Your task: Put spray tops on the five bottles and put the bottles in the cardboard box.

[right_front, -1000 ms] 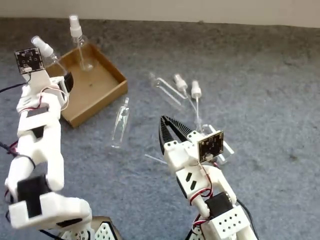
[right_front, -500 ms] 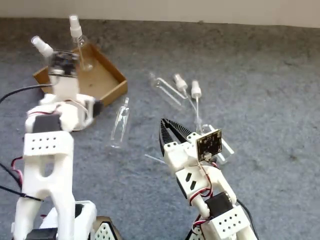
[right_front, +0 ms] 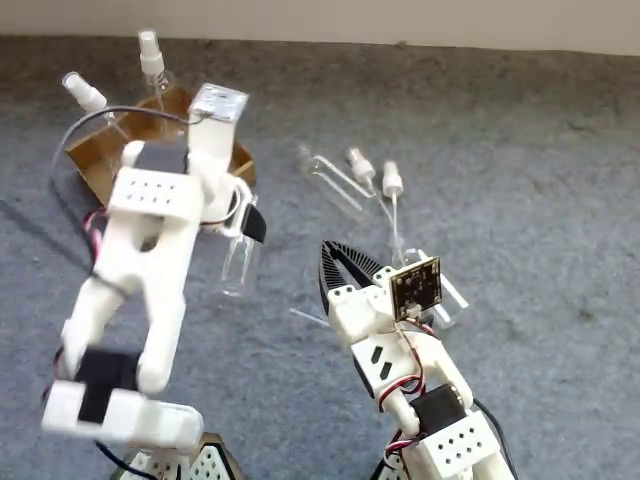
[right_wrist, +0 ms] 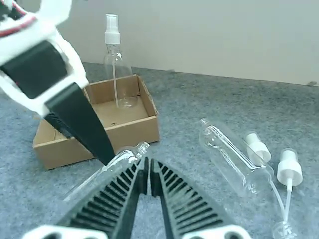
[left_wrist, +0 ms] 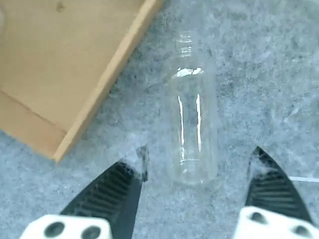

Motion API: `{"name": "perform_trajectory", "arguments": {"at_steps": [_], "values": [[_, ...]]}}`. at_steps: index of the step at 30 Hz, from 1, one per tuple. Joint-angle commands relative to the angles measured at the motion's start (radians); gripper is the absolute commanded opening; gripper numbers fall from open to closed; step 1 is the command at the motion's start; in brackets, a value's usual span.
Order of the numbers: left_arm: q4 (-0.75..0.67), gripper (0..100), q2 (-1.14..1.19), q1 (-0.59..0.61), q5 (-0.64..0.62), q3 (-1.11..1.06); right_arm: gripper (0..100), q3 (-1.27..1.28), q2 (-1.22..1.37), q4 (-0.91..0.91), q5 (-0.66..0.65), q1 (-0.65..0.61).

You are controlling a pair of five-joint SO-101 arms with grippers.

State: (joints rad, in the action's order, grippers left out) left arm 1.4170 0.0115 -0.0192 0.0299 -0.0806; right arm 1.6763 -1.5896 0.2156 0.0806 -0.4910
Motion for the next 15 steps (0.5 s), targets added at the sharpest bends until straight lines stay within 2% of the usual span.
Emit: {"name": "perform_trajectory", "arguments": {"at_steps": [1, 15], "values": [[0.012, 28, 0.105, -0.019, -0.008, 0.12, 1.2, 0.125, -0.013, 0.001, 0.008, 0.005], [-0.028, 28, 0.334, -0.016, -0.009, 0.193, 1.2, 0.125, -0.013, 0.001, 0.005, 0.005]]}}
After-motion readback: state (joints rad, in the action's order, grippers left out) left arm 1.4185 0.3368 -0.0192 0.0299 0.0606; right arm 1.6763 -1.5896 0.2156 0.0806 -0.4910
